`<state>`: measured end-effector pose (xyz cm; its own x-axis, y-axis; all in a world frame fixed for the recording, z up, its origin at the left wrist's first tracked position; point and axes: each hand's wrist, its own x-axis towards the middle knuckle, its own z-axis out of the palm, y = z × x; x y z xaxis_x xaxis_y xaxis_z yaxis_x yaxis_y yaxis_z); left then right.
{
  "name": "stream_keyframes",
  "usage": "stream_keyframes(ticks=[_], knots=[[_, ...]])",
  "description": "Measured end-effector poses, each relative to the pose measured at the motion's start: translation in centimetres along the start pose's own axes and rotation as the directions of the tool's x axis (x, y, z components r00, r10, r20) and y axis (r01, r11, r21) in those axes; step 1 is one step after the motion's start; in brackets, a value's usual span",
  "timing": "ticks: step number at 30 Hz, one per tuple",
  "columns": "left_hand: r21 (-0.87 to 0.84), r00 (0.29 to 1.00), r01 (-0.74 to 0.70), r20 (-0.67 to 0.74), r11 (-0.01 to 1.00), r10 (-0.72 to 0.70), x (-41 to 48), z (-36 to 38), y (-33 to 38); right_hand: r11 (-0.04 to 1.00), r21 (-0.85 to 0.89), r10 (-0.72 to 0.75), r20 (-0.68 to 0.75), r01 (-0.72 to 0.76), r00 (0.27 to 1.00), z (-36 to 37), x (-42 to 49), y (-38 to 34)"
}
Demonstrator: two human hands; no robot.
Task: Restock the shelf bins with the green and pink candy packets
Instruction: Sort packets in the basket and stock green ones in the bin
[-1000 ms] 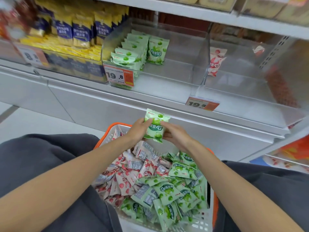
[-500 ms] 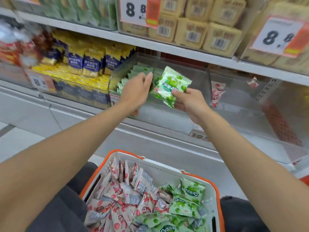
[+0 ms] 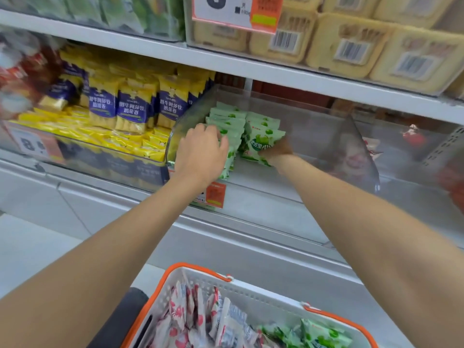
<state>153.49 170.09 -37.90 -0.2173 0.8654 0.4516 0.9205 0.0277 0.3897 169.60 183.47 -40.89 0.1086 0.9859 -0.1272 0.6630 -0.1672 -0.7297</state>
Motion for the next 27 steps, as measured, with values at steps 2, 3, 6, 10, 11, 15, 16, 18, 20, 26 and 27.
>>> stream_keyframes(ticks=[2,3,6,10,11,15,16,18,20,26,27], knots=[[0.017,1.000,-0.007,-0.021,1.000,0.008,0.0,0.1,0.1,0.999,-0.026,-0.022,0.008,0.022,1.000,0.4,1.0,0.0],[0.028,1.000,-0.010,-0.025,1.000,0.011,-0.1,0.1,0.1,0.999,-0.016,-0.039,-0.002,0.039,0.999,0.6,1.2,0.0],[0.042,0.999,-0.018,-0.029,0.999,0.019,-0.1,0.1,0.2,0.996,0.005,-0.089,-0.089,0.090,0.992,1.3,1.3,-0.2],[0.040,0.999,-0.022,-0.035,0.999,0.024,-0.2,0.1,0.3,0.994,-0.052,-0.100,-0.104,0.095,0.990,1.5,1.3,0.1],[0.042,0.999,-0.022,-0.038,0.999,0.024,-0.2,0.0,0.3,0.994,-0.050,-0.099,-0.087,0.095,0.991,1.4,1.3,0.2],[0.039,0.999,-0.024,-0.045,0.999,0.026,-0.4,-0.1,0.4,0.995,-0.034,-0.091,-0.050,0.089,0.995,1.0,0.9,0.3],[0.030,0.999,-0.020,-0.044,0.999,0.021,-0.5,-0.1,0.4,0.996,-0.056,-0.073,-0.048,0.071,0.996,0.9,0.7,0.3],[-0.014,0.999,-0.008,-0.052,1.000,0.007,-0.5,-0.3,0.4,0.993,-0.114,-0.022,-0.049,0.016,0.999,0.5,-0.1,0.0],[-0.065,0.993,-0.040,-0.117,0.997,0.032,-0.8,-0.6,0.7,0.984,-0.177,-0.035,-0.032,0.029,0.999,-0.7,-1.5,-0.3],[-0.270,0.989,-0.088,-0.141,0.959,0.051,-5.2,-1.9,4.8,0.812,-0.229,-0.563,-0.069,0.536,0.824,-5.8,-10.6,0.3],[-0.333,0.994,-0.059,-0.107,0.941,0.024,-6.3,-2.1,5.6,0.764,-0.220,-0.633,-0.080,0.606,0.770,-6.4,-12.5,0.8]])
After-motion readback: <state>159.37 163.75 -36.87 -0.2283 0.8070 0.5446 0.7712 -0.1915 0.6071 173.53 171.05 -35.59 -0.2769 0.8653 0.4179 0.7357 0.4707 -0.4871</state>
